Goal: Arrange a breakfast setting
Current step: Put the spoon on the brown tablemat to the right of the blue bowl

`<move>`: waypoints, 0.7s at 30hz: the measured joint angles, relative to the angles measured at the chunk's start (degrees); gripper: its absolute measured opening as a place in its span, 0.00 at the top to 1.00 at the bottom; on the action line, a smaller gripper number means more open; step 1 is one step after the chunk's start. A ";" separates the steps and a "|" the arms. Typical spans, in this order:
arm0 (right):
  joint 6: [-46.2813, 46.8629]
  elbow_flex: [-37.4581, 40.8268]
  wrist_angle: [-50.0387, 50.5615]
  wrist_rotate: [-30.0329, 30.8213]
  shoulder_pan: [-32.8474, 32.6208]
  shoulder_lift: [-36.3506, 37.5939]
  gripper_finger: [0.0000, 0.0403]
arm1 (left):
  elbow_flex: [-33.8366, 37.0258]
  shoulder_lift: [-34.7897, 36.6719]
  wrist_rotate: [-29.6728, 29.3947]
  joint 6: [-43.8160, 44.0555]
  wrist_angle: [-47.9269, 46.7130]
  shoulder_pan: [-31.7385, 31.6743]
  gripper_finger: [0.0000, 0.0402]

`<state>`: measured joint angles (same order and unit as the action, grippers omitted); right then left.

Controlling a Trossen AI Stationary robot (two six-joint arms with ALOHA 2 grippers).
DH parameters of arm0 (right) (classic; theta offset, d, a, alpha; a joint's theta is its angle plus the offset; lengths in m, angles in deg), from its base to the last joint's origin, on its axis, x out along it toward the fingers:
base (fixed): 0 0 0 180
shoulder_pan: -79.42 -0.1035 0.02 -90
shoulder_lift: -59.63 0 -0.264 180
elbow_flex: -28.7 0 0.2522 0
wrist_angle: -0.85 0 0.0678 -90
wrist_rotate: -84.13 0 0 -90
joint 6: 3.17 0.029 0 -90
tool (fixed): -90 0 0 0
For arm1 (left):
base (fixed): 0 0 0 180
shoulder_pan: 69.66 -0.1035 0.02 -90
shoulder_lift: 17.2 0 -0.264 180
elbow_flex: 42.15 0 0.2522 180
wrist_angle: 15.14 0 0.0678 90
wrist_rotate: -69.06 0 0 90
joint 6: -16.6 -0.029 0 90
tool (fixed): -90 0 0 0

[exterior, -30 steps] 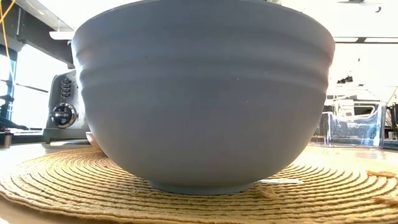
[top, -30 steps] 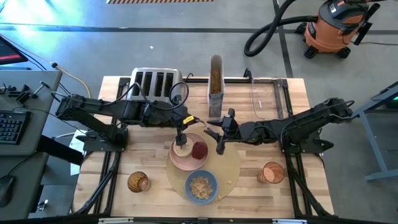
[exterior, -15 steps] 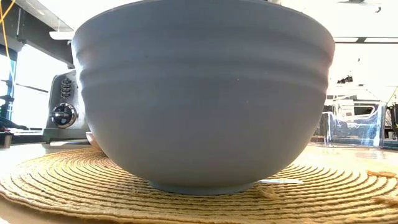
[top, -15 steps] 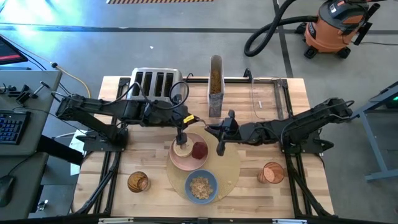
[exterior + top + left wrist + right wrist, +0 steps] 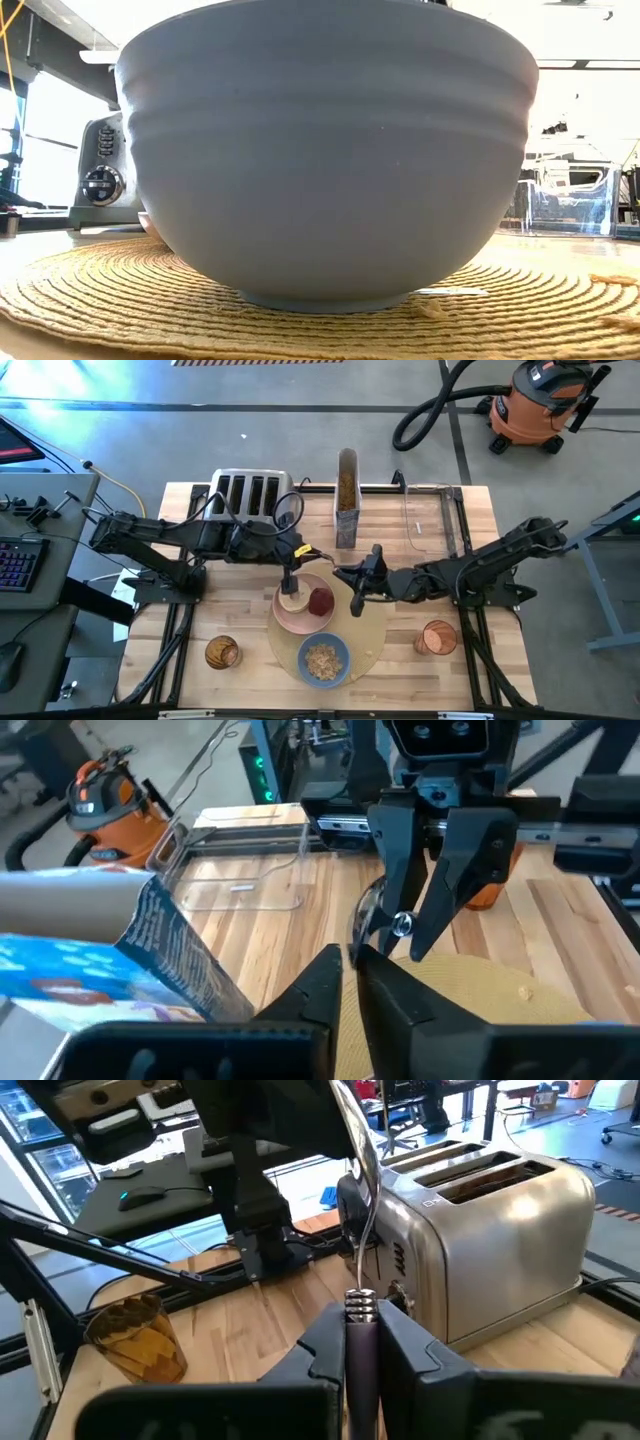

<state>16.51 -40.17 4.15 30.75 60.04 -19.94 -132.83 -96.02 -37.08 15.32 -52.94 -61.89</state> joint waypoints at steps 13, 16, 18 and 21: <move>3.89 0.00 2.72 8.23 -4.92 0.04 0.99 | 0.00 0.01 0.46 -0.92 1.93 0.02 0.77; 6.05 0.00 4.77 9.33 -5.64 0.04 0.99 | 0.00 0.01 0.51 -0.92 2.18 0.02 0.76; 7.05 0.00 5.59 10.74 -6.18 0.04 0.99 | 0.00 0.01 0.55 -0.92 2.18 0.02 0.76; 7.46 0.00 5.95 11.81 -7.01 0.04 0.99 | 0.00 0.01 0.56 -0.92 2.18 0.02 0.76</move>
<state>23.97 -40.17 10.10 42.56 53.03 -19.90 -132.83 -96.01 -36.52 14.40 -50.77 -61.87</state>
